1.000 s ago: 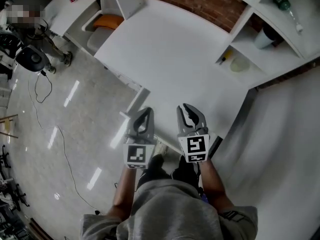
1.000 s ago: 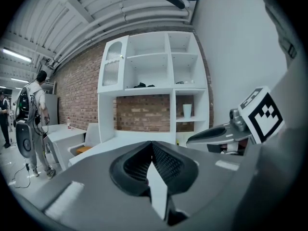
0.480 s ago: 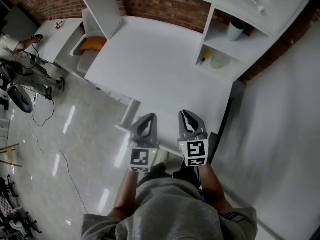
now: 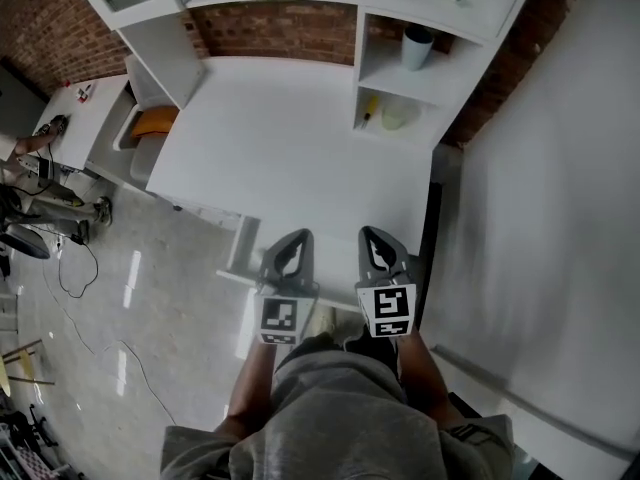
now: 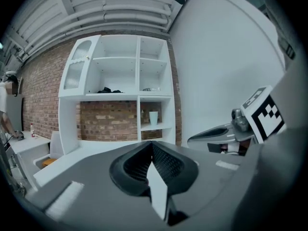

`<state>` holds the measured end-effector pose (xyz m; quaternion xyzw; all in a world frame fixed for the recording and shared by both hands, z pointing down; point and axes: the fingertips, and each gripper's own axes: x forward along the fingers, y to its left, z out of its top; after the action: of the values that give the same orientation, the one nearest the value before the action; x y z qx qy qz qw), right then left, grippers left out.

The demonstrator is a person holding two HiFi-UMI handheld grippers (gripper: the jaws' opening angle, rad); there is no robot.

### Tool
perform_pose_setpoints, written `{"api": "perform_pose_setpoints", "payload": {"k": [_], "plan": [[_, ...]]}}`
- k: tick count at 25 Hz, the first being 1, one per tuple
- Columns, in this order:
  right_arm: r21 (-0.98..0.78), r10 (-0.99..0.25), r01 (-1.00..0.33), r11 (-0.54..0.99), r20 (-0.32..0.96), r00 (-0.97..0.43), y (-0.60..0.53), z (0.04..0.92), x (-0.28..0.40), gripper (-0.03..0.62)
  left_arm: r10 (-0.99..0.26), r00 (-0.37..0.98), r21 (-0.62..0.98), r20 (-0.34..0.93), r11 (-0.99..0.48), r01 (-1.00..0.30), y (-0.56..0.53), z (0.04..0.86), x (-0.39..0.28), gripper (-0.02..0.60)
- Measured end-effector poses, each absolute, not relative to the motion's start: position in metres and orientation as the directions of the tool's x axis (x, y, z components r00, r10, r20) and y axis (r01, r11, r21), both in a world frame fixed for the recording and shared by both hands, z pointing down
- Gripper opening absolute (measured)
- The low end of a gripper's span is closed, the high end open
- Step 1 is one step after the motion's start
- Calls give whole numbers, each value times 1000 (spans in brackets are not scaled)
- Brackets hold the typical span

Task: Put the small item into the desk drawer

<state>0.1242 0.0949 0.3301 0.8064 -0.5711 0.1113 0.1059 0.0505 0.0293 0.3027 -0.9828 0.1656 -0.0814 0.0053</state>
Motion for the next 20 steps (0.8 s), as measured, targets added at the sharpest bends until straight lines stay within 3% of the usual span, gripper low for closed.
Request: {"api": "perform_pose_setpoints", "payload": {"k": [20], "plan": [[51,-854,-901,-431,300,425,140,329,159,3,-201,965,-37,169,-980,-197,66,308,97,12]]}}
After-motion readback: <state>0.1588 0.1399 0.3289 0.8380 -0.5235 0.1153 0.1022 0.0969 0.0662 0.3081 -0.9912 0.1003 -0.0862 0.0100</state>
